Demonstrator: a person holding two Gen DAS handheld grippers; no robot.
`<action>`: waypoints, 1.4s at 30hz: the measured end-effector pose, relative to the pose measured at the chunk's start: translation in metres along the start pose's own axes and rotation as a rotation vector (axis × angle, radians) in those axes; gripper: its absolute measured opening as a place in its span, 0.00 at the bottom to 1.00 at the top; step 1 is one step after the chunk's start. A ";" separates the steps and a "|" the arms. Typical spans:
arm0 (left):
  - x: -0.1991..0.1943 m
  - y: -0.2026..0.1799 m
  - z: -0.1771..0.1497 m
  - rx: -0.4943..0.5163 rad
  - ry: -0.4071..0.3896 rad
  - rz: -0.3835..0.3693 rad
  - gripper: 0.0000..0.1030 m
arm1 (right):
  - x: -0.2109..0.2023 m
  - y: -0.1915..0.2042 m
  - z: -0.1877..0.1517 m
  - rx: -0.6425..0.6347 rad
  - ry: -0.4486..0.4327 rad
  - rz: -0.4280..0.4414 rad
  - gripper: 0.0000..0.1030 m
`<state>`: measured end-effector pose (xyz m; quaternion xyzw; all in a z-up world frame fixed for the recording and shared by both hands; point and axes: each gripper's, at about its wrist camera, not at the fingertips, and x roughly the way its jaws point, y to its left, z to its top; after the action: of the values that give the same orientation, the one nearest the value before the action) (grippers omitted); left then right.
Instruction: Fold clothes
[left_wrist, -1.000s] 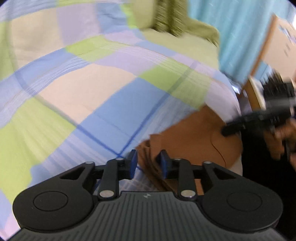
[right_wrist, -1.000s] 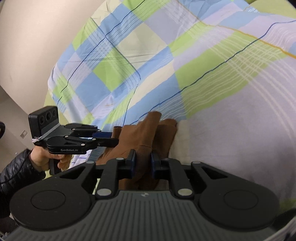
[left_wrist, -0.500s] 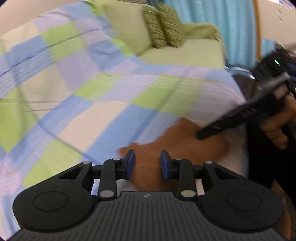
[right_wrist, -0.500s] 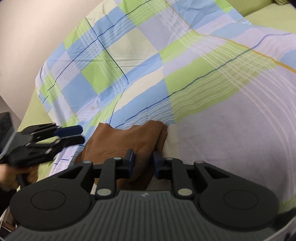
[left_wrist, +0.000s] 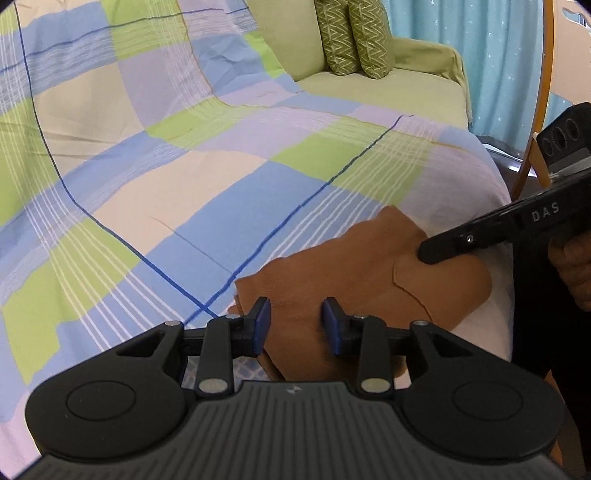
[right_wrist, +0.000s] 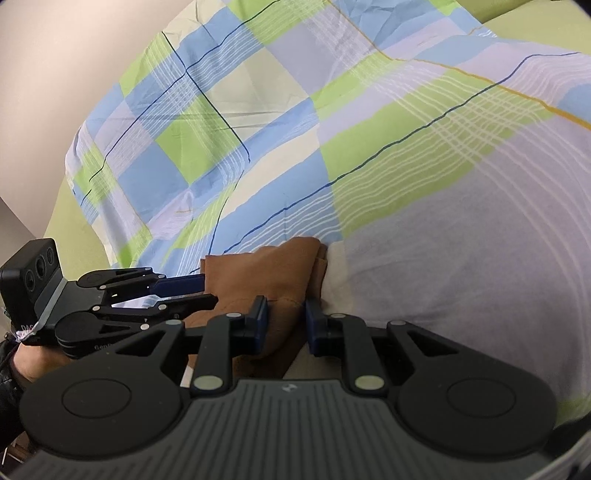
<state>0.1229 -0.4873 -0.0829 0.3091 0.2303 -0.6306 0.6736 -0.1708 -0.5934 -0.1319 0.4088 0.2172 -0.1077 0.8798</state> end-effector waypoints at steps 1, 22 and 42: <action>-0.008 -0.004 0.003 0.007 -0.020 0.025 0.38 | 0.000 0.000 0.002 0.002 0.010 0.000 0.16; 0.006 -0.025 0.000 -0.074 0.058 0.068 0.37 | 0.002 0.021 0.005 -0.082 0.058 -0.100 0.21; -0.021 -0.068 -0.018 0.120 0.035 0.116 0.39 | 0.002 0.025 0.007 -0.124 0.073 -0.121 0.22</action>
<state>0.0552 -0.4602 -0.0894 0.3725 0.1857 -0.5978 0.6851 -0.1577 -0.5827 -0.1119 0.3433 0.2797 -0.1323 0.8868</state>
